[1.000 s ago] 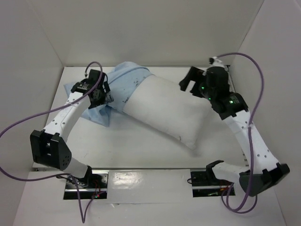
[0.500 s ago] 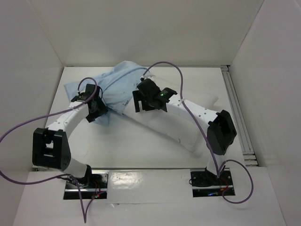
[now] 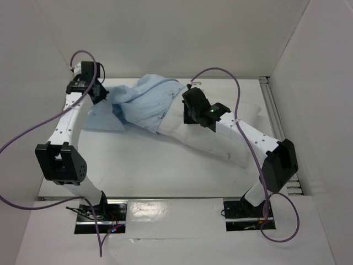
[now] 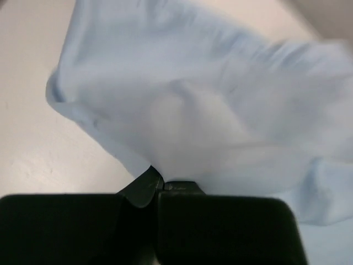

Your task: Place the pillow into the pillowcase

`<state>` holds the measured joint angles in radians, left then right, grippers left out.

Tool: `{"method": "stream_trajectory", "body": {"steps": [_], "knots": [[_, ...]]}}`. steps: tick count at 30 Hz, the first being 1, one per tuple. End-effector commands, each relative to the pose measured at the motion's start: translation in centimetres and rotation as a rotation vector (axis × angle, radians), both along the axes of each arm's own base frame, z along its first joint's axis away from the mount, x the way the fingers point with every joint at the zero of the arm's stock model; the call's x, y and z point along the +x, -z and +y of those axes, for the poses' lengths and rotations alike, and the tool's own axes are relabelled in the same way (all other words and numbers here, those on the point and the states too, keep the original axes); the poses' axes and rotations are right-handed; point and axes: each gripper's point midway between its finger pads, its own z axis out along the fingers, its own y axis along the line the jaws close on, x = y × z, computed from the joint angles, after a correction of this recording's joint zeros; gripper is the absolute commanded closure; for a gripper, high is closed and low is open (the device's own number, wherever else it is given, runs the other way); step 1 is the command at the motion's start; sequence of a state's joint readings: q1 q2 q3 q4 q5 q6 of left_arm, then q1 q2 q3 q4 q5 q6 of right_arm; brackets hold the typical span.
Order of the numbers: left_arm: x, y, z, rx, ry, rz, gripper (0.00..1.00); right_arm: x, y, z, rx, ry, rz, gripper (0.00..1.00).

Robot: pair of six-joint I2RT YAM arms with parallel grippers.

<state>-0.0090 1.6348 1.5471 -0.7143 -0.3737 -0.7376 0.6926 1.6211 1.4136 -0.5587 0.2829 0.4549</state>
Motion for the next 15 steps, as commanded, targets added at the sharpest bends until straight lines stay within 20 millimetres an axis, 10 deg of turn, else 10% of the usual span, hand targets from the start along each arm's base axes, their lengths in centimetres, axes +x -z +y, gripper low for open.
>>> {"method": "stream_trajectory", "body": {"steps": [1, 4, 6, 8, 11, 13, 15], "knots": [[3.1, -10.1, 1.7, 0.109, 0.043, -0.213, 1.00, -1.4, -1.7, -3.3, -0.065, 0.016, -0.028, 1.00], [7.1, -15.1, 3.4, 0.186, 0.003, -0.328, 1.00, -2.3, -1.5, -3.7, -0.072, 0.009, -0.009, 1.00], [11.3, -11.9, 4.1, 0.264, 0.047, -0.247, 0.96, -2.8, -1.5, -3.4, -0.067, -0.008, -0.006, 1.00], [12.7, -13.7, 4.2, 0.260, 0.073, -0.270, 0.59, -3.3, -1.4, -2.8, -0.049, -0.022, -0.005, 1.00], [11.3, -12.5, 1.6, 0.176, 0.166, -0.225, 0.04, -3.9, -1.5, -1.9, -0.030, -0.029, 0.000, 1.00], [8.9, -16.0, -2.3, 0.135, 0.266, -0.320, 0.00, -3.7, -1.1, -1.7, -0.018, -0.024, -0.003, 1.00], [6.9, -14.1, -4.8, 0.121, 0.345, -0.270, 0.00, -3.8, -0.9, -1.5, -0.003, -0.027, 0.003, 1.00]]}}
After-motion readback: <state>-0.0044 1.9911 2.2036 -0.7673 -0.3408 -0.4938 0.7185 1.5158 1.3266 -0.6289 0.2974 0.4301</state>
